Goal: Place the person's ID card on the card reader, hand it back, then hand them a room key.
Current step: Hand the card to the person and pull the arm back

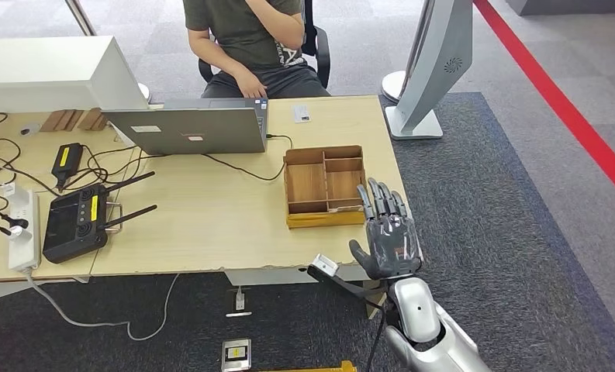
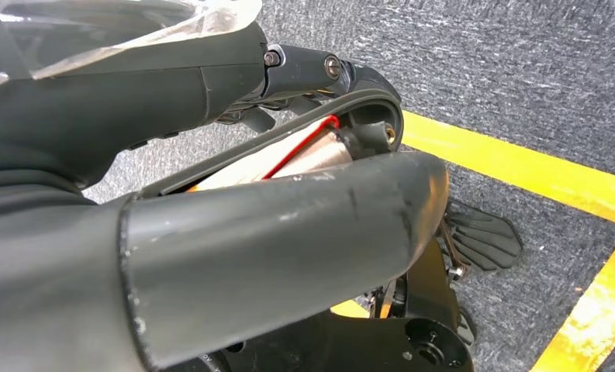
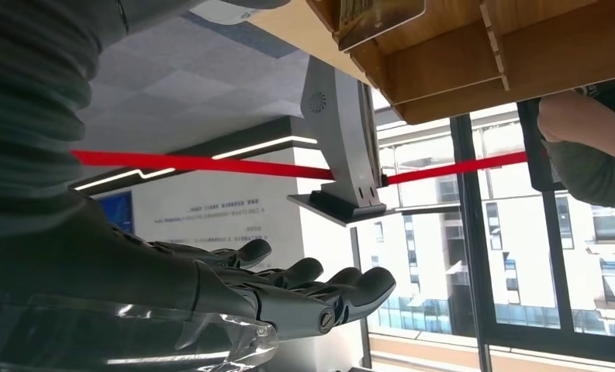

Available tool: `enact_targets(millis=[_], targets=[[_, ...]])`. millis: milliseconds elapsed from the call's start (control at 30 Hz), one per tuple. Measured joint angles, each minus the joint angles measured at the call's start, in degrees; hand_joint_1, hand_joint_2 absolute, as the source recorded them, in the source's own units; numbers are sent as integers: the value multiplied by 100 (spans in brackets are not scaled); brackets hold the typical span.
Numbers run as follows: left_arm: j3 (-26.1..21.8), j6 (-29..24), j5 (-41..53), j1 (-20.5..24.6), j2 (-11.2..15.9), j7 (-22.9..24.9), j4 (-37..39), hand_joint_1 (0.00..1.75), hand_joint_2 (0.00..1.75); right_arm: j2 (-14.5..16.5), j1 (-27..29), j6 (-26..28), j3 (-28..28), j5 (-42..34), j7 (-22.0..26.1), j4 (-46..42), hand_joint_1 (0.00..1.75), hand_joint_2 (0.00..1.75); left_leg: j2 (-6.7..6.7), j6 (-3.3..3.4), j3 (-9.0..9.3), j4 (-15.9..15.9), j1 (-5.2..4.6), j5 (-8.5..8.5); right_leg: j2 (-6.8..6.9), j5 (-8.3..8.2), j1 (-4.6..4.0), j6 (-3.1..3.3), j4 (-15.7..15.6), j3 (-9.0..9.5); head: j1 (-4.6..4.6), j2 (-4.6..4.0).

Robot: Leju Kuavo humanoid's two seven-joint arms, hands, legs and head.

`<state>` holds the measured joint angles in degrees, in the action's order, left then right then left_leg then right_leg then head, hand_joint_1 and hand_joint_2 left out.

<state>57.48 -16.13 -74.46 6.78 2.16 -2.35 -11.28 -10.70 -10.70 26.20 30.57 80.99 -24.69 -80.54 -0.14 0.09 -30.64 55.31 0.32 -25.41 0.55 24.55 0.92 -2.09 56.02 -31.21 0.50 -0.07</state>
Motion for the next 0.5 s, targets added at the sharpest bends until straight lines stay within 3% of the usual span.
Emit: enact_targets(millis=[200, 500], targets=[[0, 49, 42, -2, 4, -10, 0, 0, 0, 85, -212, -269, -1, 226, 98, 229, 0, 175, 0, 0, 0, 0, -1, 0, -1, 0, 1, 0, 0, 0, 1, 0], [0, 87, 80, -3, 16, 26, 2, 0, 0, 153, -643, -1118, 72, 574, 189, 475, 0, 175, 0, 0, 0, 1, -1, 1, 0, -2, 0, 0, 0, 0, 1, 0]])
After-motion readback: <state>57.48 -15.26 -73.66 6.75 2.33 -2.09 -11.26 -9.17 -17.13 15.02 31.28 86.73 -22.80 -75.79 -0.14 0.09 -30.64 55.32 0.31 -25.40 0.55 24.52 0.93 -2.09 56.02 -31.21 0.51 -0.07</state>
